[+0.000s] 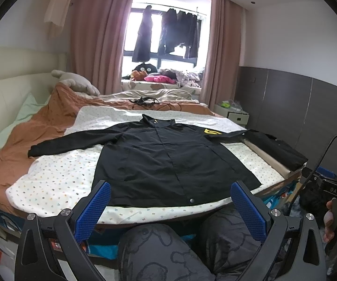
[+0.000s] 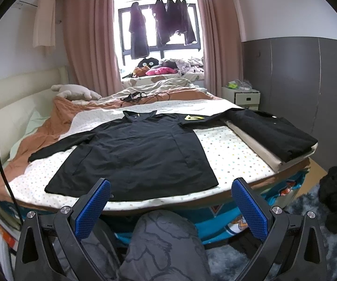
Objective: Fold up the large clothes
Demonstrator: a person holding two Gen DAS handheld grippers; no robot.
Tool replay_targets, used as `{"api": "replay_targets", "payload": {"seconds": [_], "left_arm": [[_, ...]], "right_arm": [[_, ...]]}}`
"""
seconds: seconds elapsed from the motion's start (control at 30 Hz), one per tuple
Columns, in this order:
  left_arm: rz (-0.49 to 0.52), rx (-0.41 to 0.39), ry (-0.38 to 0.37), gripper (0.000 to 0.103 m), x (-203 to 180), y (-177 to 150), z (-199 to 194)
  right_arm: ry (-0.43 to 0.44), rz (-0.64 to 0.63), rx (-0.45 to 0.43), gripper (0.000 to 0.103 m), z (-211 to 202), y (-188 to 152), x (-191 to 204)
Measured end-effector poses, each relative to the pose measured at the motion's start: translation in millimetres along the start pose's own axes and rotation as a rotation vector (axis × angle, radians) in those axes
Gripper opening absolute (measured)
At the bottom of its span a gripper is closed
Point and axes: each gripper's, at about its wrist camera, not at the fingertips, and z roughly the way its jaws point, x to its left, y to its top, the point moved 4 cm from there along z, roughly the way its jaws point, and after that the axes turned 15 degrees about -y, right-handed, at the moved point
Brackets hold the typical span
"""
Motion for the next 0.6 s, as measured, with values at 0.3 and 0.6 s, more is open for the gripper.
{"api": "replay_targets", "payload": {"seconds": [0.3,0.6], "left_arm": [[-0.016,-0.007,0.002,0.103,13,10,13],[-0.045,-0.010,0.049,0.103,43,18,34]], "right_arm": [[0.008,0.003,0.015,0.103,6,1,2],[0.044,-0.010,0.018,0.103,40,15,15]]}}
